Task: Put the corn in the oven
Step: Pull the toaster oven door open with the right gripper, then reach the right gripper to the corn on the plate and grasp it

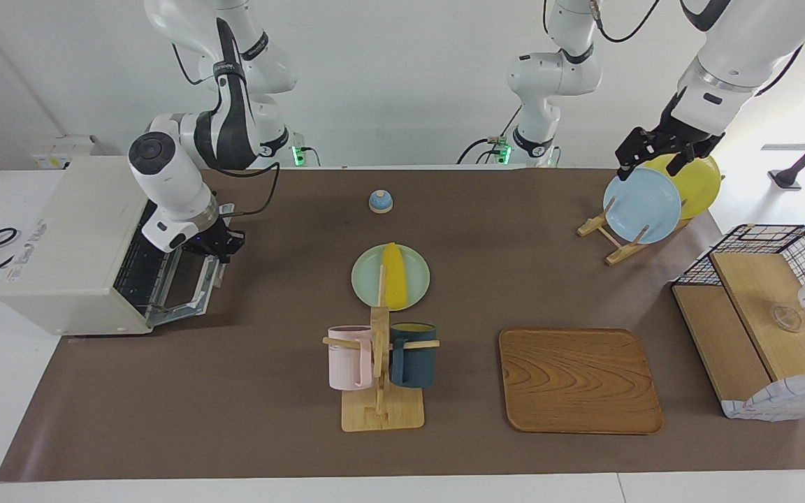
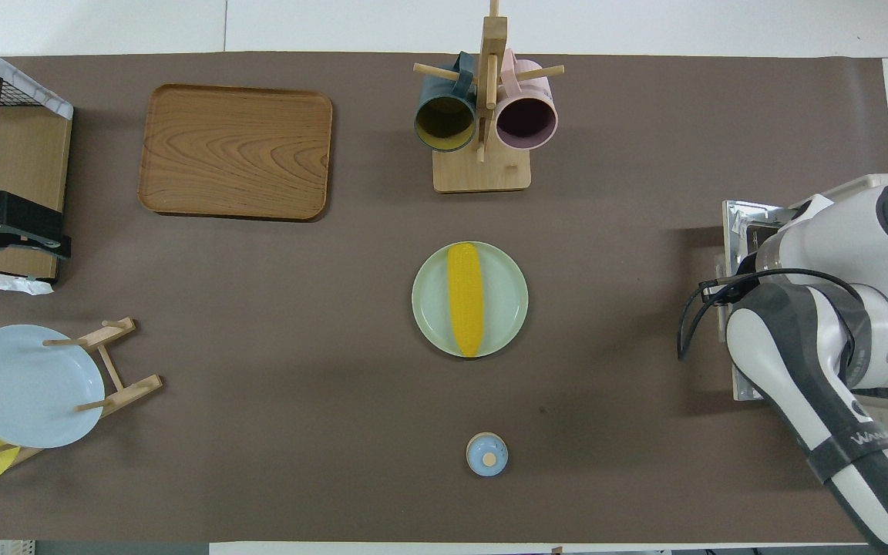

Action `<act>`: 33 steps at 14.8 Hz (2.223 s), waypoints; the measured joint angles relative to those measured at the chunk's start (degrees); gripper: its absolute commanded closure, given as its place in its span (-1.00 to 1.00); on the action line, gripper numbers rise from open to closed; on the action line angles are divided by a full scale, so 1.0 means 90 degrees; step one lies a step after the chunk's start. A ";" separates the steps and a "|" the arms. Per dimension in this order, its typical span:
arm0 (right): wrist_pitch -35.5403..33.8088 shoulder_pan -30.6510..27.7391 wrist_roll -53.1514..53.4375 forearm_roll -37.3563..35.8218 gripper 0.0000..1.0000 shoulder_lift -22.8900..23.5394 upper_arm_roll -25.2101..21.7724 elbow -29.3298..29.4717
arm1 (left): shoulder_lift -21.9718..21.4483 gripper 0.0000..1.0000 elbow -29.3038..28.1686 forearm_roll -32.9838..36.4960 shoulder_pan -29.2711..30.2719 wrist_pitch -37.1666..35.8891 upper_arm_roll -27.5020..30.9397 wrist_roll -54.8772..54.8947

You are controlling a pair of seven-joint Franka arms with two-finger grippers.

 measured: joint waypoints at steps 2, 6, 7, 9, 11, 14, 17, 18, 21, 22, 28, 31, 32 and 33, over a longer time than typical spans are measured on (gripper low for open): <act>0.0181 0.0007 0.0000 0.0097 1.00 -0.0010 0.0000 -0.0177 | -0.0005 -1.00 -0.0015 -0.0001 0.0046 -0.0030 -0.0001 0.0007; 0.0615 0.0165 0.0029 0.0407 1.00 -0.0034 -0.0026 -0.0607 | -0.0004 -1.00 -0.0094 -0.0001 0.0058 0.0174 -0.0002 0.0009; 0.0619 0.0212 0.0091 0.0421 1.00 -0.0037 -0.0028 -0.0630 | -0.0004 -1.00 -0.0168 -0.0001 0.0059 0.0316 -0.0002 0.0009; 0.0619 0.0308 0.0176 0.0475 1.00 -0.0051 -0.0037 -0.0631 | -0.0002 -1.00 -0.0317 -0.0001 0.0060 0.0522 -0.0002 0.0009; 0.0619 0.0607 0.0561 0.0687 1.00 -0.0074 -0.0047 -0.0595 | -0.0002 -1.00 -0.0375 -0.0001 0.0061 0.0636 -0.0002 0.0009; 0.0632 0.1695 0.1893 0.0846 1.00 -0.0074 -0.0049 -0.0221 | -0.0004 -1.00 -0.0375 -0.0001 0.0062 0.0639 -0.0002 0.0009; 0.0619 0.3025 0.3194 0.0813 1.00 0.0088 -0.0021 0.0576 | -0.0004 -1.00 -0.0375 -0.0001 0.0062 0.0639 -0.0002 0.0009; 0.0518 0.3324 0.3389 0.0791 1.00 0.0227 -0.0019 0.0927 | -0.0004 -1.00 -0.0375 -0.0001 0.0064 0.0639 -0.0002 0.0009; -0.0199 0.3982 0.4433 0.0280 0.61 0.1205 -0.0035 0.2524 | -0.0004 -1.00 -0.0375 -0.0001 0.0069 0.0639 -0.0002 0.0009; -0.0334 0.4220 0.4943 -0.0081 0.50 0.1699 -0.0034 0.3111 | -0.0005 -1.00 -0.0375 -0.0001 0.0070 0.0639 -0.0002 0.0009; 0.0465 0.4608 0.5664 -0.0455 0.26 0.3266 -0.0097 0.3869 | -0.0012 -1.00 -0.0375 -0.0001 0.0098 0.0655 -0.0002 0.0020; 0.0805 0.4600 0.5664 -0.0455 0.34 0.3198 -0.0101 0.3572 | -0.0012 -1.00 -0.0375 -0.0001 0.0102 0.0705 -0.0007 0.0183; 0.0868 0.4608 0.5664 -0.0455 0.36 0.3166 -0.0100 0.3474 | -0.0012 -1.00 -0.0375 -0.0001 0.0103 0.0729 -0.0008 0.0244; 0.0924 0.4615 0.5664 -0.0455 0.45 0.3133 -0.0097 0.3378 | -0.0012 -1.00 -0.0376 -0.0001 0.0103 0.0745 -0.0009 0.0290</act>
